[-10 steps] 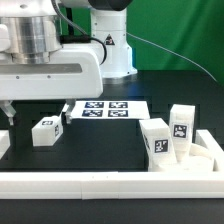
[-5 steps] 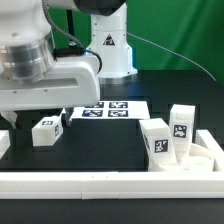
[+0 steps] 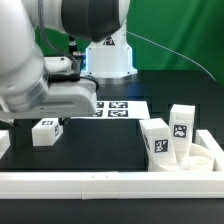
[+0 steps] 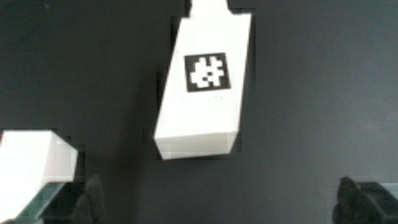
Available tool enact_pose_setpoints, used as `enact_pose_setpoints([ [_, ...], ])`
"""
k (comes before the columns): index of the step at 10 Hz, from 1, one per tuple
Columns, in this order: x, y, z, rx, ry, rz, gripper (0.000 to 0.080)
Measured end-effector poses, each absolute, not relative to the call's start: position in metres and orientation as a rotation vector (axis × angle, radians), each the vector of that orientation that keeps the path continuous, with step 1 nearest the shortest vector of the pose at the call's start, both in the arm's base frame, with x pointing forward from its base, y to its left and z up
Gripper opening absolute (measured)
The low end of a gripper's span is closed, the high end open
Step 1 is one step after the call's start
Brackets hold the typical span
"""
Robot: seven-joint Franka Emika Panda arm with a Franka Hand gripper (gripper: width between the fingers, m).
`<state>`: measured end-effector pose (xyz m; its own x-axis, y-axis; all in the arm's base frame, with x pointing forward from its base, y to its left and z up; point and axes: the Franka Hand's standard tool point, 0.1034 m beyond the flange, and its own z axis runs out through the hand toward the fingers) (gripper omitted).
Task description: Assemble stool
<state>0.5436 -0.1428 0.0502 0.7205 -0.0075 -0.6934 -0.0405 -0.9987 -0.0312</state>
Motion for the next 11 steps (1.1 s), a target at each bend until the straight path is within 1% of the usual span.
enact_pose_setpoints([
  [1,0.533,-0.143,0.047,-2.838,0.074,1.219,0.0649],
  [2,0.516,-0.147,0.038,-2.774,0.134,1.330,0.0649],
  [5,0.495,-0.143,0.016,-2.718,0.169,1.416,0.0649],
  [9,0.502,-0.144,0.011,-2.757,0.170,1.375,0.0649],
  [10,0.502,-0.144,0.011,-2.756,0.172,1.375,0.0539],
  [11,0.502,-0.144,0.011,-2.756,0.172,1.375,0.0366],
])
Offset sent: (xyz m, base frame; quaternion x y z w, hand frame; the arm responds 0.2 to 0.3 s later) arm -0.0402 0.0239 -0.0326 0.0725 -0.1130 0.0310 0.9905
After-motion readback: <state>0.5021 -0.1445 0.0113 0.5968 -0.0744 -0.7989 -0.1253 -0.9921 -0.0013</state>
